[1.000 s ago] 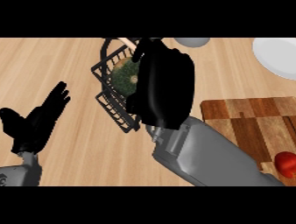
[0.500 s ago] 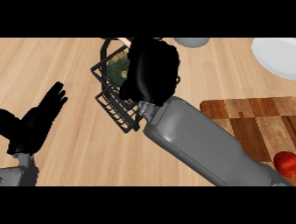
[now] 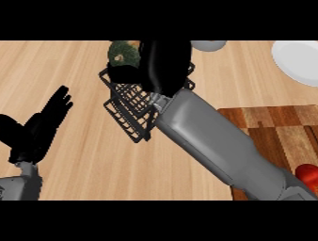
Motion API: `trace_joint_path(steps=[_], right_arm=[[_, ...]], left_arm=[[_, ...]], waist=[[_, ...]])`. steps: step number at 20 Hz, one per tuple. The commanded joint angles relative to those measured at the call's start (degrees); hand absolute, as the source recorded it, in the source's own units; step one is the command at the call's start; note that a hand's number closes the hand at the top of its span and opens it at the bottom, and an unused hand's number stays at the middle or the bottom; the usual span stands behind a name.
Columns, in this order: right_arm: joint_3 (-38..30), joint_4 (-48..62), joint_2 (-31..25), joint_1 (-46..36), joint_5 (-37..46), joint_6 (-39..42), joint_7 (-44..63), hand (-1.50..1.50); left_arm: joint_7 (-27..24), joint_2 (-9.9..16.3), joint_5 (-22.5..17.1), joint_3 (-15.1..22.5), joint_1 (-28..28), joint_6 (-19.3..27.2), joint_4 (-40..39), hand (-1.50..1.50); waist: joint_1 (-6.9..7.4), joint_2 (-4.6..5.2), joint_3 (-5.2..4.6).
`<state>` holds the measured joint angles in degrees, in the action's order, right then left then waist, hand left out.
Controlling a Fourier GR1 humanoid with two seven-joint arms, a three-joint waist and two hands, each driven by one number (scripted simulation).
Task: Pick the squash from the cutting board and place it in the tiered basket
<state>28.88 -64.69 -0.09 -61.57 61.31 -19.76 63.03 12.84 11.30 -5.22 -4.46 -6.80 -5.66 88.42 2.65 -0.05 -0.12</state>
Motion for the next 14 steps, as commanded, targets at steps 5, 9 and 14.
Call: trace_joint_path(steps=[5,9,14], right_arm=[[1.56,11.26,0.09,-1.2,-1.46,-13.72,5.56,-1.5],[-0.57,8.59,0.09,-5.11,-2.68,-16.22,8.15,-1.5],[-6.09,9.73,0.08,-4.3,-4.39,-26.78,5.26,-1.5]], left_arm=[[-0.9,-0.97,0.95,0.92,0.74,0.2,0.19,0.0],[-0.33,0.5,-0.12,-0.38,1.11,-0.92,0.9,0.0],[-1.39,-0.66,0.54,0.61,1.98,-0.56,0.89,0.0]], waist=[[0.32,0.56,0.07],[0.15,0.18,0.08],[0.75,0.44,0.1]])
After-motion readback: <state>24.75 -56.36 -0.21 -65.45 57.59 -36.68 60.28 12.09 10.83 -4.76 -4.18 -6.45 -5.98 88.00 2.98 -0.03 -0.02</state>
